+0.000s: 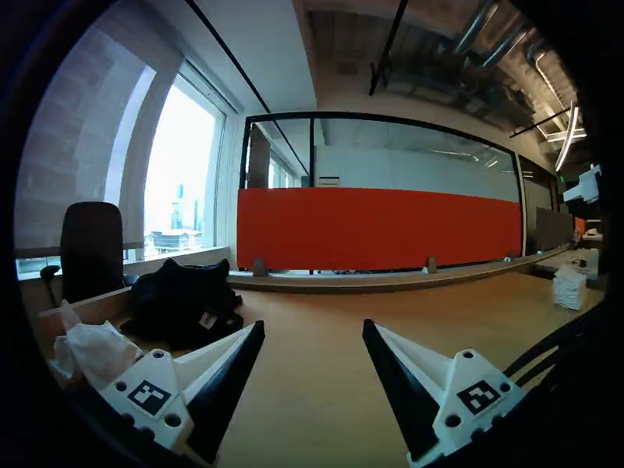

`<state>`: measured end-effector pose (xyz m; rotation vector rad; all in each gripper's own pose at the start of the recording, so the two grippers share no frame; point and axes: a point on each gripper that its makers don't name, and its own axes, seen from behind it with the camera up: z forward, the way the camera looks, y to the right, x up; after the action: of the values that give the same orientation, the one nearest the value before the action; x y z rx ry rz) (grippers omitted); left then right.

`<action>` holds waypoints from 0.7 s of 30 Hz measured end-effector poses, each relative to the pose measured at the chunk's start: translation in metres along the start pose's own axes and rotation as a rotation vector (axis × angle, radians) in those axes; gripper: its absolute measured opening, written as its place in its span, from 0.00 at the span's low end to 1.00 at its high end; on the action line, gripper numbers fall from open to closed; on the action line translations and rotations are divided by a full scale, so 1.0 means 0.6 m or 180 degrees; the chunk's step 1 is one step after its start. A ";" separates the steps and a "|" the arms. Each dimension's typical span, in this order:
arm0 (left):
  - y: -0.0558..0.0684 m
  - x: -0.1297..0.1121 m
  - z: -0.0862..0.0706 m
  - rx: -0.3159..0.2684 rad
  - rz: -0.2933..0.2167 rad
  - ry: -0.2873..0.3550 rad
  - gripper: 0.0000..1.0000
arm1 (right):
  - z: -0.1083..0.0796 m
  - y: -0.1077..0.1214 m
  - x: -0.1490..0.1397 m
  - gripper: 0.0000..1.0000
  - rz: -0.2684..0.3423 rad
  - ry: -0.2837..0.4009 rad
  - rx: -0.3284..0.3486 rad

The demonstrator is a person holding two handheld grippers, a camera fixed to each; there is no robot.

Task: Fold towel

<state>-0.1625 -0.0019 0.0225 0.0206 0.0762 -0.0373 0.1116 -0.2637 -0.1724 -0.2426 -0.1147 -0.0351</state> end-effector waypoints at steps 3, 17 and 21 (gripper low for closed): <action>-0.001 -0.006 0.000 0.0004 0.0006 -0.0003 0.93 | 0.002 -0.003 0.000 1.00 -0.0003 0.0005 -0.0017; 0.007 -0.023 0.004 -0.0004 0.0034 -0.0029 0.93 | 0.009 -0.035 -0.003 1.00 -0.0034 -0.0006 -0.0042; 0.006 -0.022 0.005 0.0000 0.0035 -0.0029 0.93 | 0.012 -0.040 0.000 1.00 -0.0022 -0.0007 -0.0069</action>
<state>-0.1754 0.0021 0.0267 0.0207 0.0671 -0.0265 0.1093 -0.2850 -0.1596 -0.2638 -0.1174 -0.0430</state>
